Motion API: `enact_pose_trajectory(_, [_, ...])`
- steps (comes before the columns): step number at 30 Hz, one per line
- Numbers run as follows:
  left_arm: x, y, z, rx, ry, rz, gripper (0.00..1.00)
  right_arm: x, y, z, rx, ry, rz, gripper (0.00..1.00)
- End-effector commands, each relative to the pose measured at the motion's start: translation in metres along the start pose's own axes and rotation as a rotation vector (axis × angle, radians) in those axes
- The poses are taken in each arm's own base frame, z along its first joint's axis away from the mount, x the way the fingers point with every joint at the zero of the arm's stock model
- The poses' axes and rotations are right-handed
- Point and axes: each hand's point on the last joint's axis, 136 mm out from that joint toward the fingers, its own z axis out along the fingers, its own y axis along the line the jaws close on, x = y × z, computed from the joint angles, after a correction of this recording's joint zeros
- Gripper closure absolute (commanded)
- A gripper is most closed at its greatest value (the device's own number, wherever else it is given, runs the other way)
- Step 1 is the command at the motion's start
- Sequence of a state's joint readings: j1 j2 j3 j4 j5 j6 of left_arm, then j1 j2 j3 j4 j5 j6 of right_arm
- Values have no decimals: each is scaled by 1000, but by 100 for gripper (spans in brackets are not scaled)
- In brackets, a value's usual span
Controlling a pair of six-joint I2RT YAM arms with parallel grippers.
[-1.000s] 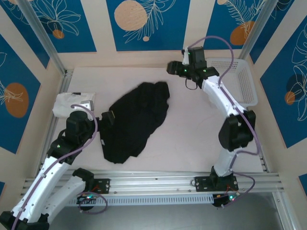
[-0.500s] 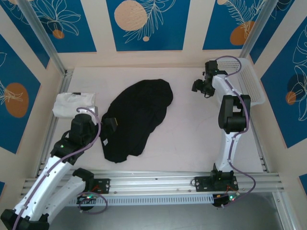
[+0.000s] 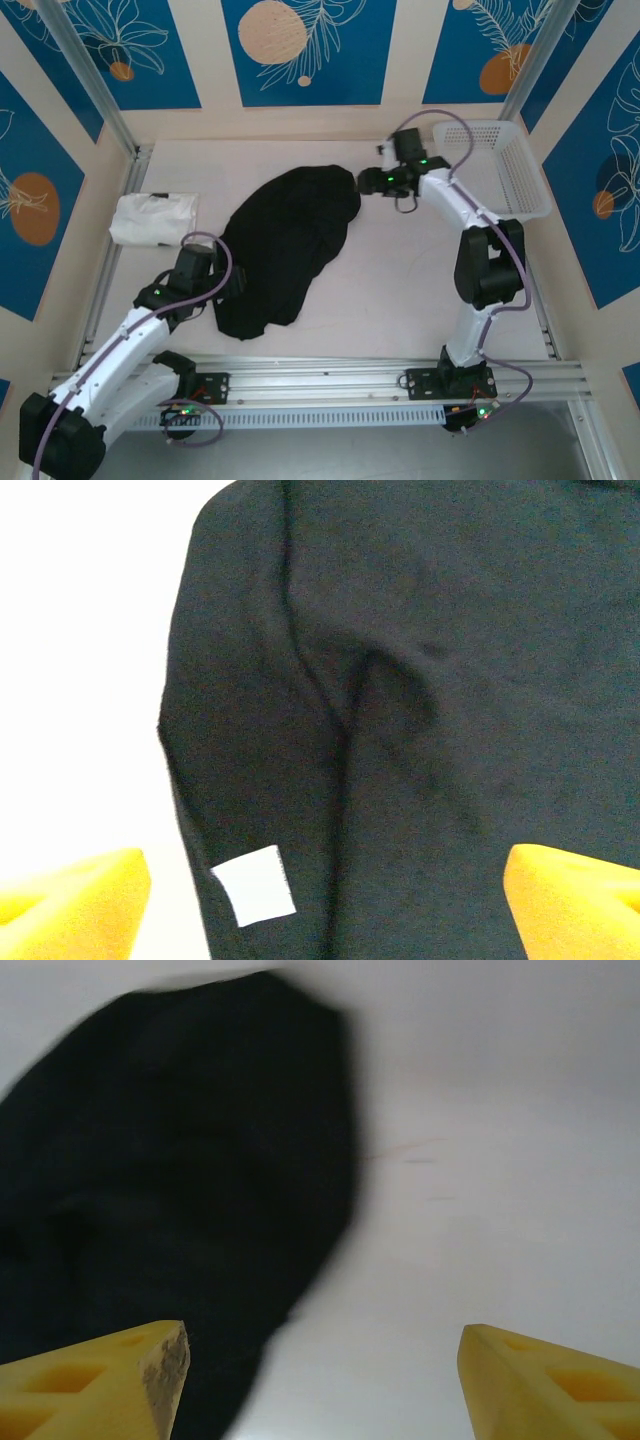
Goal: Fold the inside-out t-shirt
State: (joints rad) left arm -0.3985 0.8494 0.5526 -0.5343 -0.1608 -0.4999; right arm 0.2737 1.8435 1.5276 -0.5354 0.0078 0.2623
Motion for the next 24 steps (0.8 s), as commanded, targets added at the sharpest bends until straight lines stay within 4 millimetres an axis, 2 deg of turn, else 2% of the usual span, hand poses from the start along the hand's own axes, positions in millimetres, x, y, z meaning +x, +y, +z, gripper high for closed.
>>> enact_pose_trajectory(1, [3,9,13,-44,5,-16,13,36,42,23,-94,97,-9,27])
enact_pose_trajectory(5, [24,-8,31,44,112,-50,25,66,48,53,-56,203,6,29])
enact_pose_trajectory(10, [43,-25,43,132,173,-78,38,93,69,75,-99,263,-21,33])
enact_pose_trajectory(13, [44,-24,49,122,175,-69,49,96,67,89,-88,271,-13,51])
enact_pose_trajectory(16, [40,-28,55,130,176,-49,64,93,63,93,-96,269,-3,75])
enact_pose_trajectory(18, [35,-31,57,134,170,-35,77,85,65,83,-103,241,-14,90])
enact_pose_trajectory(20, [26,-37,55,151,155,-19,87,73,68,65,-119,189,-26,96])
enact_pose_trajectory(22, [10,-44,45,172,123,-5,97,56,73,36,-140,114,-32,100])
enact_pose_trajectory(24, [-15,-55,23,215,57,0,100,36,78,-4,-170,19,-26,100])
